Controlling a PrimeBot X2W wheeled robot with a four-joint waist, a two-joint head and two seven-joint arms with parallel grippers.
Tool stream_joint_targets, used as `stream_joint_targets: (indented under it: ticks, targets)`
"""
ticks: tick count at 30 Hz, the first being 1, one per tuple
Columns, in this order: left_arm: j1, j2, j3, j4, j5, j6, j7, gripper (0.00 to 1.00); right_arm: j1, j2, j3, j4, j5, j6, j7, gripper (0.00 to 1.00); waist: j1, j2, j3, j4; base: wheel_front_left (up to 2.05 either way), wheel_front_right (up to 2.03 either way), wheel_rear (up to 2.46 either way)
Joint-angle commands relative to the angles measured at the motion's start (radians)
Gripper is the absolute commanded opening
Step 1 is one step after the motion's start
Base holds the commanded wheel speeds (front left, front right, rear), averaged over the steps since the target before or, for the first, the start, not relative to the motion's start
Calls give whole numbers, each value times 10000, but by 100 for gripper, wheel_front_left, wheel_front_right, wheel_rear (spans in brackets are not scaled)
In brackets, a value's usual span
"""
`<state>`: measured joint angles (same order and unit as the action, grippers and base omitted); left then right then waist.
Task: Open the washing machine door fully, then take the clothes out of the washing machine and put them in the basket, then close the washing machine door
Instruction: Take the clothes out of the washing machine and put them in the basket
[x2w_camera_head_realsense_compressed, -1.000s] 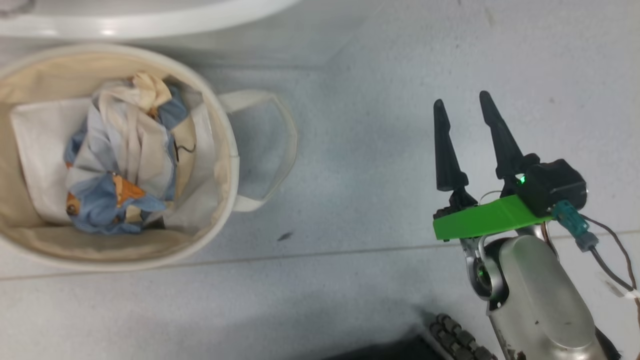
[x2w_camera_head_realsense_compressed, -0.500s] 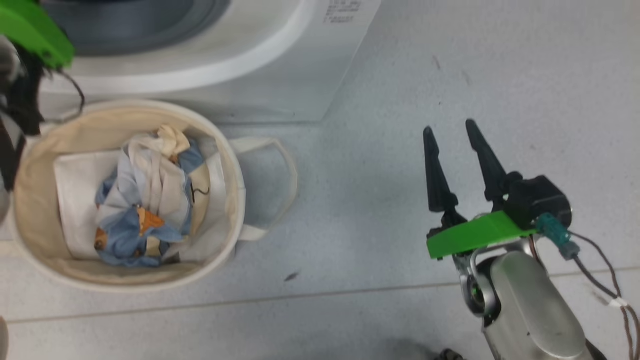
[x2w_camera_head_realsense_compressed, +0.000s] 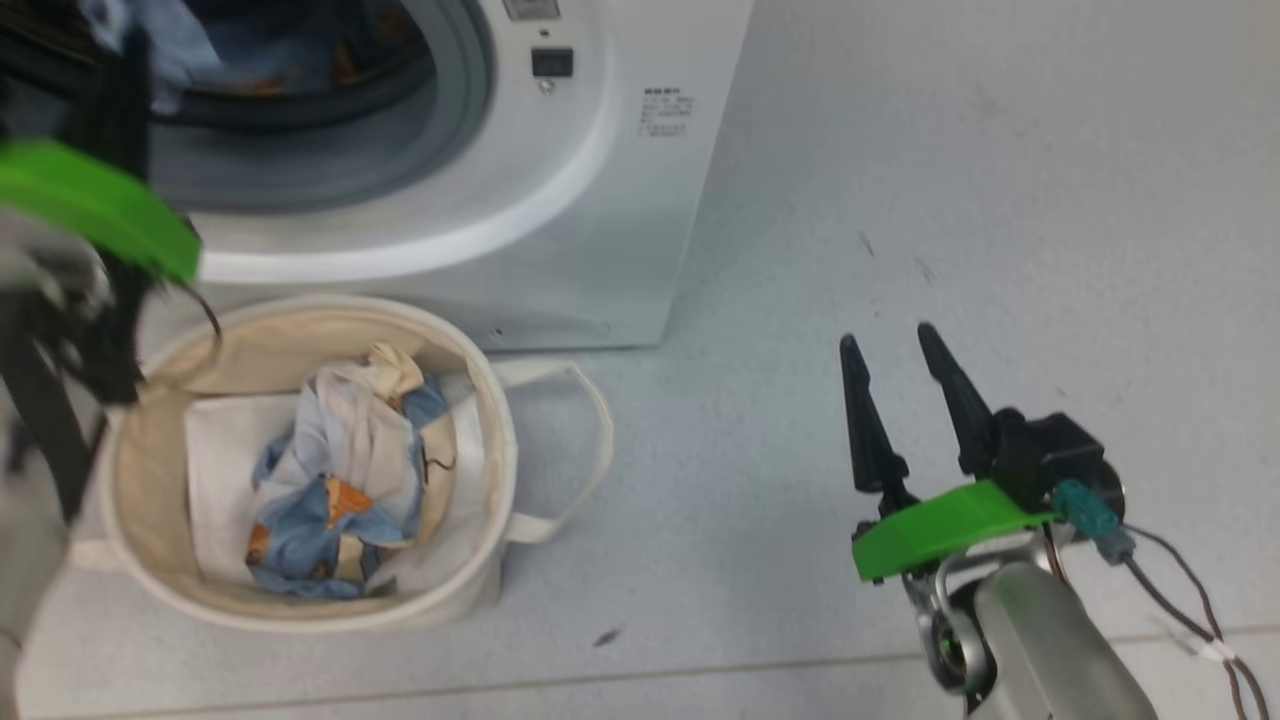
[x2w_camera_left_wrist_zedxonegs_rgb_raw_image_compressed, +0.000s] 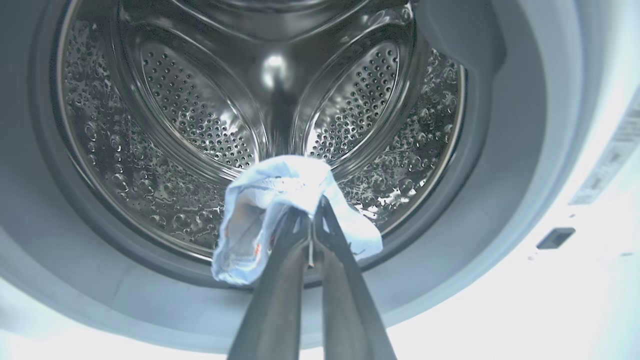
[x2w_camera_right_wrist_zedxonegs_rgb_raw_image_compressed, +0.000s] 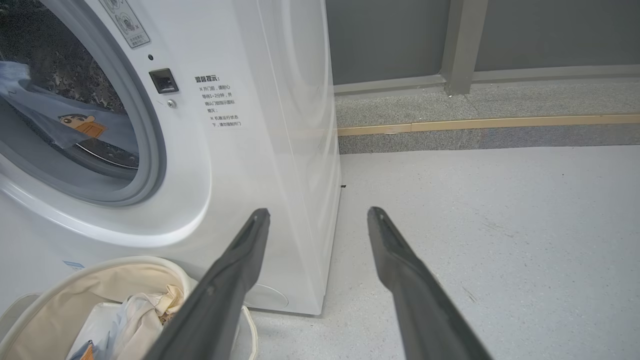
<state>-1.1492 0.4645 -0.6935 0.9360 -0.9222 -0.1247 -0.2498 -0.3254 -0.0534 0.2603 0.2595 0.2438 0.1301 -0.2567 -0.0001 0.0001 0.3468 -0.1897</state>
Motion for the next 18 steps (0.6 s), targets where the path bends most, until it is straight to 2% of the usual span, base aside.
stream_joint_targets:
  ticks: [1,10,18]
  targets:
    - [175,450,637,-472,348,-2,-118,0,163,32,173,-218,36,6,-51,100,1,-1,-423,176,0,0,0]
    - [3342,-56,3421,-3451,2588,285,-119,0,695,32,155,63,164,6,-51,100,1,-1,-1572,472,0,0,0]
    - [5819,-356,4771,-6027,3738,528,-119,0,1044,32,195,197,220,6,-51,100,1,-1,-2285,689,0,0,0]
